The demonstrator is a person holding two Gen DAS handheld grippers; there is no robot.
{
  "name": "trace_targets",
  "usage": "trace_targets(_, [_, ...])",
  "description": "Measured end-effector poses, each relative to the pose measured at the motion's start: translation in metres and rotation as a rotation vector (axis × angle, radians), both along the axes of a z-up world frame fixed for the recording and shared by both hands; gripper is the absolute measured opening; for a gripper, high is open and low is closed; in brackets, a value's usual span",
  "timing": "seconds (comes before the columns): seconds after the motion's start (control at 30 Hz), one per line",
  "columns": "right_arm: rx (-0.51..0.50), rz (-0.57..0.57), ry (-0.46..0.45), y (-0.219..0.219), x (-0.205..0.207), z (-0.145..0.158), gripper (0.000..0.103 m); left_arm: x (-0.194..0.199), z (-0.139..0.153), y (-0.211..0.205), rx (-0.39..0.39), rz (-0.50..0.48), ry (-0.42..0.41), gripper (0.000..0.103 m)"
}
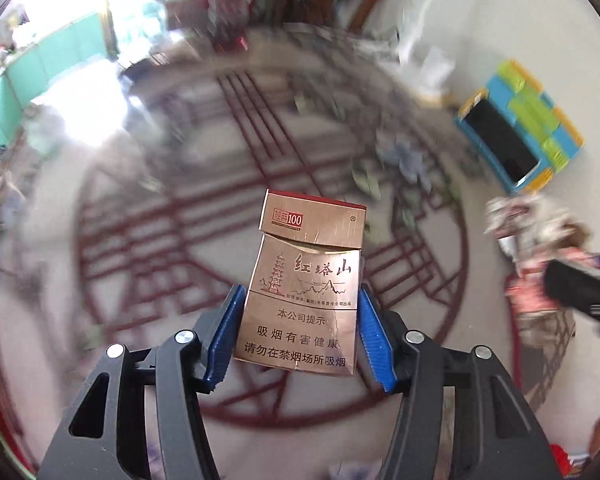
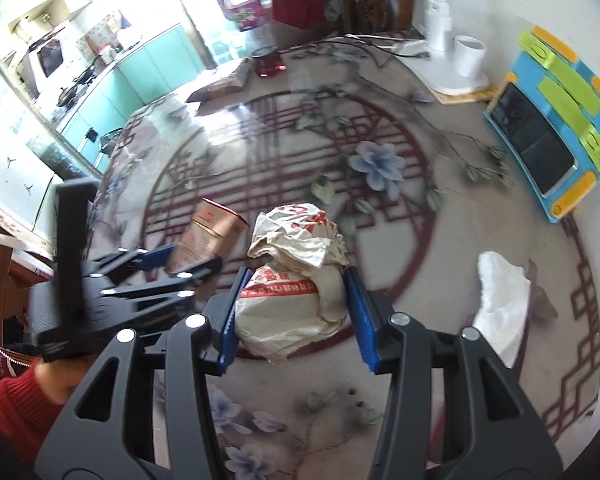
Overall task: Collect trash
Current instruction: 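Lift and carry the cigarette box and paper wad with both tools to the bin, then open both tools over the red bin to drop the box and paper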
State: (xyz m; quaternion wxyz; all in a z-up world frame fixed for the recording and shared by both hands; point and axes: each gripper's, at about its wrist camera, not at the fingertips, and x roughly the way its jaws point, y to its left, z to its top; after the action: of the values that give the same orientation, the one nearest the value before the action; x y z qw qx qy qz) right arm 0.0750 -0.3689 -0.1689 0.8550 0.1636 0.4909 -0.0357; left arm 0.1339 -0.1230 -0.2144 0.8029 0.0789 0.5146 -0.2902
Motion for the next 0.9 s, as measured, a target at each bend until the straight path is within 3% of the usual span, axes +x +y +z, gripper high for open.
trace_targets(0.17, [0.004, 0.086, -0.044, 0.047, 0.019, 0.015, 0.046, -0.012, 0.057, 0.062, -0.044, 0.094, -0.077, 0.053])
trace_targets(0.4, [0.011, 0.206, -0.074, 0.127, 0.038, 0.03, 0.046, -0.022, 0.09, 0.145, -0.04, 0.208, -0.156, 0.053])
trace_targets(0.67, [0.017, 0.339, -0.078, 0.229, 0.052, 0.037, 0.046, -0.02, 0.091, 0.249, -0.038, 0.349, -0.153, 0.053])
trace_targets(0.9, [0.06, 0.493, -0.049, 0.331, 0.065, 0.026, 0.046, -0.018, 0.076, 0.355, 0.012, 0.512, -0.141, 0.053])
